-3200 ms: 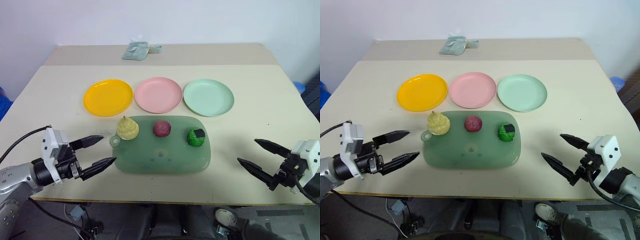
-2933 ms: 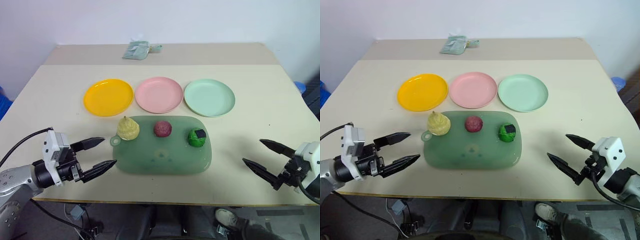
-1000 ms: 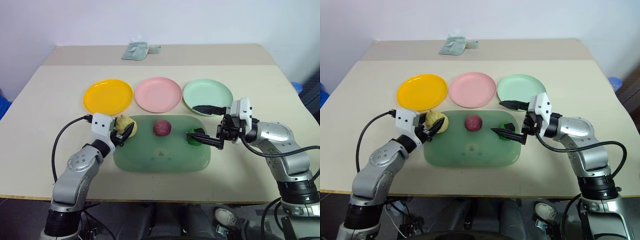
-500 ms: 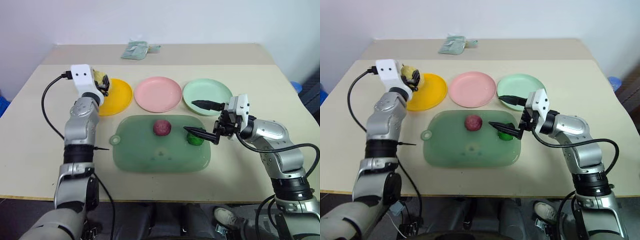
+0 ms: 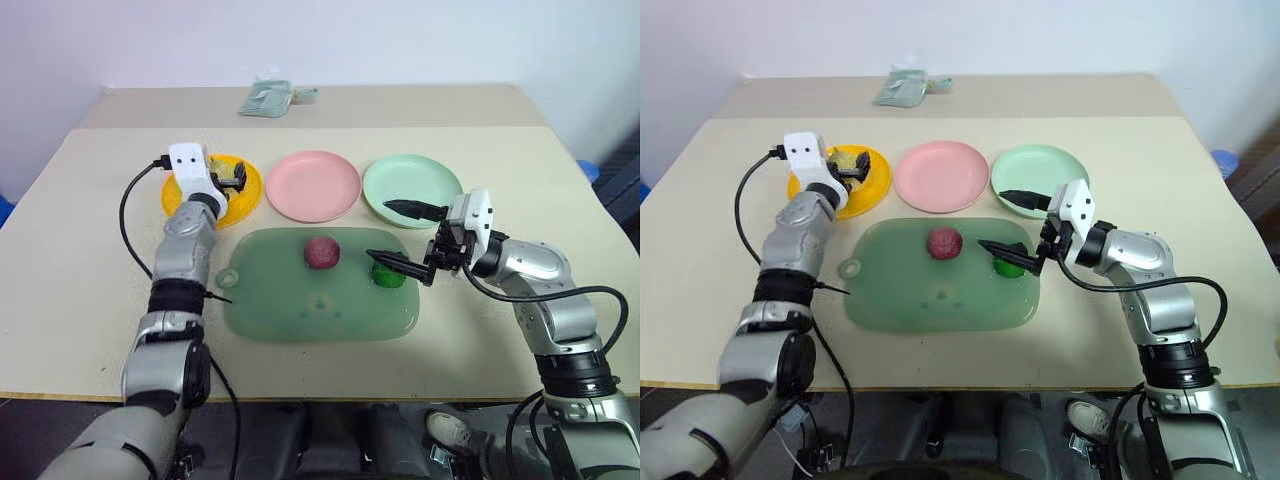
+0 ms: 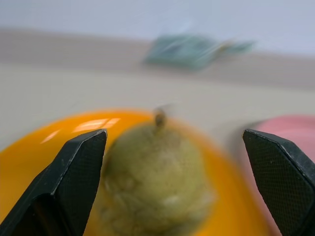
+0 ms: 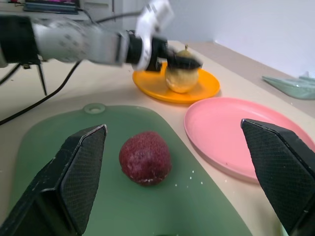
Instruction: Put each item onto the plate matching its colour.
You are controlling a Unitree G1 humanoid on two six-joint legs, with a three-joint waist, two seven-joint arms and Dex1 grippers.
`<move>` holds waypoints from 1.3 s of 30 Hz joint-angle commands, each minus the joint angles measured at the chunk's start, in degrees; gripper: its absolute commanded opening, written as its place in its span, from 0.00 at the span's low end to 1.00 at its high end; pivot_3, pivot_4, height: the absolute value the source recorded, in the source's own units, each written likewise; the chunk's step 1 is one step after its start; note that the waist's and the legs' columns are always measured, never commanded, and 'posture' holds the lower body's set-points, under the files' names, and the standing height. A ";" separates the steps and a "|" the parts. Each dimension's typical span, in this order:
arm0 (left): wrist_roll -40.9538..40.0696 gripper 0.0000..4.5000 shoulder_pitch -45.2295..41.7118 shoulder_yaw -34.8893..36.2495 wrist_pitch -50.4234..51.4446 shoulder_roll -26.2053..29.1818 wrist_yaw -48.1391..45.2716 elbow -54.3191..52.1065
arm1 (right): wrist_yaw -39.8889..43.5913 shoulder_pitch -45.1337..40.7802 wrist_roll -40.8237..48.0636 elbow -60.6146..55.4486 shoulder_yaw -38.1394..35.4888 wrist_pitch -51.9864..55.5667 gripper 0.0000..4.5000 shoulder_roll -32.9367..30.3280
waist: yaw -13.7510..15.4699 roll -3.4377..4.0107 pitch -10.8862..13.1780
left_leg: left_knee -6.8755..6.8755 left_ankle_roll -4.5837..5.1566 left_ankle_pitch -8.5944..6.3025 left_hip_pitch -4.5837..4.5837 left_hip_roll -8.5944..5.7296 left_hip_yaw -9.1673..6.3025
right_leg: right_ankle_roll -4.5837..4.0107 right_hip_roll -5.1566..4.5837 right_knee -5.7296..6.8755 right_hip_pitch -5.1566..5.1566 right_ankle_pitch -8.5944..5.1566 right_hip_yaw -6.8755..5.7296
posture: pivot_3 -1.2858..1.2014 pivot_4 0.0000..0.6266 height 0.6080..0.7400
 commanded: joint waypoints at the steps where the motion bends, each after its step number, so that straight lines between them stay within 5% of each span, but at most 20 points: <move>1: -7.33 0.99 5.01 -2.56 6.60 3.02 -11.19 -16.96 | -0.38 0.41 0.74 -2.18 -1.37 -0.27 1.00 -0.25 | -0.10 0.01 -0.01 | 0.00 0.00 0.00 0.00 0.00 0.00 | 0.00 0.00 0.00 0.00 0.00 0.01 | 0.52 0.24 1.00; 4: -8.54 0.99 10.42 -8.10 7.91 8.24 -22.64 -25.78 | -0.59 0.90 0.84 -2.53 -1.42 -0.01 1.00 -0.26 | -0.17 0.05 -0.03 | -0.01 0.00 0.00 0.03 0.00 0.00 | -0.01 0.01 0.00 0.00 0.00 0.02 | 0.52 0.24 1.00; 9: -7.74 0.99 10.58 -14.13 7.49 11.46 -33.78 -24.37 | -2.01 4.16 1.34 -5.24 -3.52 1.11 1.00 -1.61 | 0.40 0.06 -0.03 | 0.00 0.00 0.00 0.08 0.00 -0.02 | -0.02 0.02 -0.02 0.12 0.00 0.01 | 0.52 0.24 1.00; 21: 4.53 0.99 1.31 -25.13 -5.94 8.19 -46.01 -3.17 | -8.36 29.47 5.26 -22.24 -20.27 6.15 1.00 -5.81 | 1.67 0.06 -0.03 | 0.01 0.05 -0.03 0.09 -0.01 0.00 | -0.02 0.01 -0.08 0.14 0.00 0.04 | 0.52 0.24 1.00; 30: 8.14 0.99 -0.57 -27.12 -10.87 6.20 -50.54 3.57 | -12.32 36.50 6.25 -28.14 -24.79 7.75 1.00 -5.65 | 1.58 0.06 -0.04 | 0.02 0.05 -0.03 0.14 0.00 0.01 | -0.01 0.02 -0.04 0.16 0.00 0.07 | 0.52 0.24 1.00; 33: 9.54 0.82 -1.15 -27.15 -12.62 5.66 -50.55 5.43 | -13.40 36.49 6.76 -29.17 -25.08 8.53 1.00 -5.89 | 1.62 0.06 -0.03 | 0.02 0.05 -0.03 0.13 0.00 0.01 | -0.01 0.02 -0.04 0.16 0.00 0.07 | 0.52 0.24 1.00; 35: 9.74 0.62 -1.35 -26.36 -13.24 5.07 -49.64 5.87 | -14.08 36.41 7.18 -29.88 -25.23 9.13 1.00 -6.04 | 1.61 0.06 -0.03 | 0.02 0.06 -0.04 0.13 0.00 0.01 | -0.01 0.02 -0.05 0.16 0.00 0.07 | 0.52 0.24 1.00; 39: 7.38 0.62 -2.96 -21.84 -10.15 2.08 -43.76 6.45 | -15.33 36.03 7.87 -31.09 -25.23 10.13 1.00 -6.20 | 1.63 0.05 -0.03 | 0.04 0.06 -0.04 0.13 0.00 0.01 | -0.01 0.02 -0.04 0.17 0.00 0.06 | 0.52 0.24 1.00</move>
